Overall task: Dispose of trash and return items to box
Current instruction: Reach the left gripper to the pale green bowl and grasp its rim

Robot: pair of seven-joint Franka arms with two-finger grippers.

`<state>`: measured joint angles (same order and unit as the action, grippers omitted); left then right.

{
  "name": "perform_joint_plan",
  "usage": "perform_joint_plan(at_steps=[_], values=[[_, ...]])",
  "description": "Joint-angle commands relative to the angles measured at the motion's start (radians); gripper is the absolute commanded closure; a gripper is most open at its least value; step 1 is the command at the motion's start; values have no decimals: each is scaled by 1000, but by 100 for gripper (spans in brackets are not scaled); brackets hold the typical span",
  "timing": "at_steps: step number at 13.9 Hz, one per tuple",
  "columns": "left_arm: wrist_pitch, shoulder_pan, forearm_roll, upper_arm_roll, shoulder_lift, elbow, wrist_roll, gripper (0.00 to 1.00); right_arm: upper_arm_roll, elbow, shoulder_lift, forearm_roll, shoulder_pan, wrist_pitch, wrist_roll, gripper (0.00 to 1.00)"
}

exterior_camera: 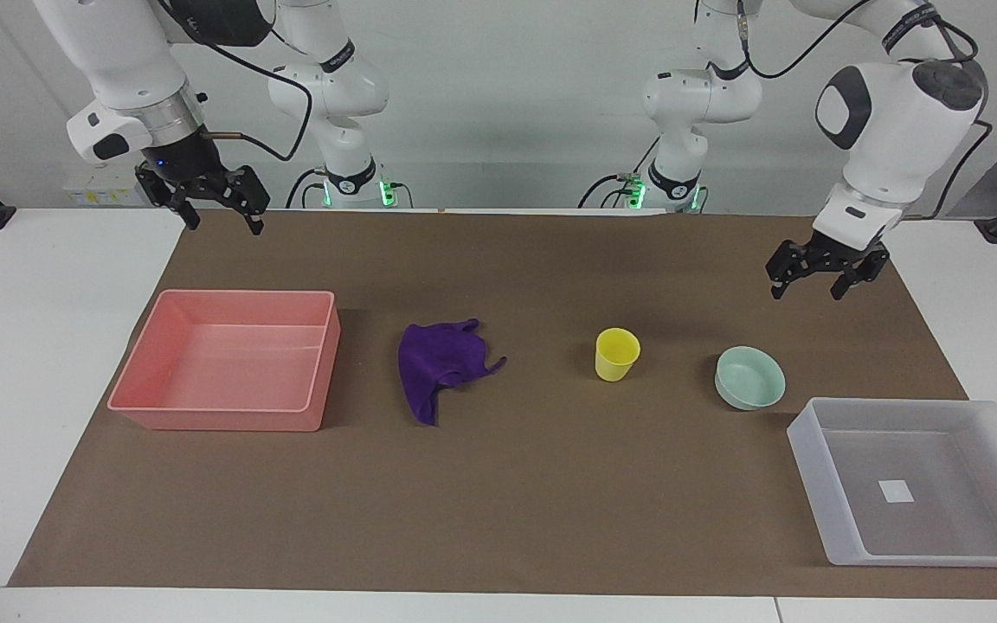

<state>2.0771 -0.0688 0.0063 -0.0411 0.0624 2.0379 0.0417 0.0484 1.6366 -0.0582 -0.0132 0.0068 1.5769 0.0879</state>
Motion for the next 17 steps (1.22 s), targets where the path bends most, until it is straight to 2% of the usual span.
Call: perform_joint_plan(at_steps=[1,6,9,11,12,13,14,15,17], values=[[180,26,18,-2,-2,132,-16,0,-5,14,-14,-17,-13,5,-19,0],[411,50,18,-2,-134,151,-43,0,-4,14,-14,-16,-13,5,-19,0],[497,47,18,-2,-209,153,-80,0,-5,14,-14,-16,-13,5,-19,0],[506,43,18,0,-219,177,-111,0,-5,14,-14,-16,-13,5,-19,0],[505,40,18,0,-213,191,-123,17,-5,14,-14,-16,-13,5,-17,0],[505,37,17,1,-208,208,-129,45,-5,14,-14,-16,-13,5,-19,0],[502,32,17,1,-205,214,-132,77,-5,14,-14,-16,-11,5,-19,0],[494,32,17,1,-205,216,-141,100,-4,14,-14,-16,-13,5,-19,0],[466,32,17,4,-199,211,-141,100,-5,14,-14,-16,-13,5,-19,0]])
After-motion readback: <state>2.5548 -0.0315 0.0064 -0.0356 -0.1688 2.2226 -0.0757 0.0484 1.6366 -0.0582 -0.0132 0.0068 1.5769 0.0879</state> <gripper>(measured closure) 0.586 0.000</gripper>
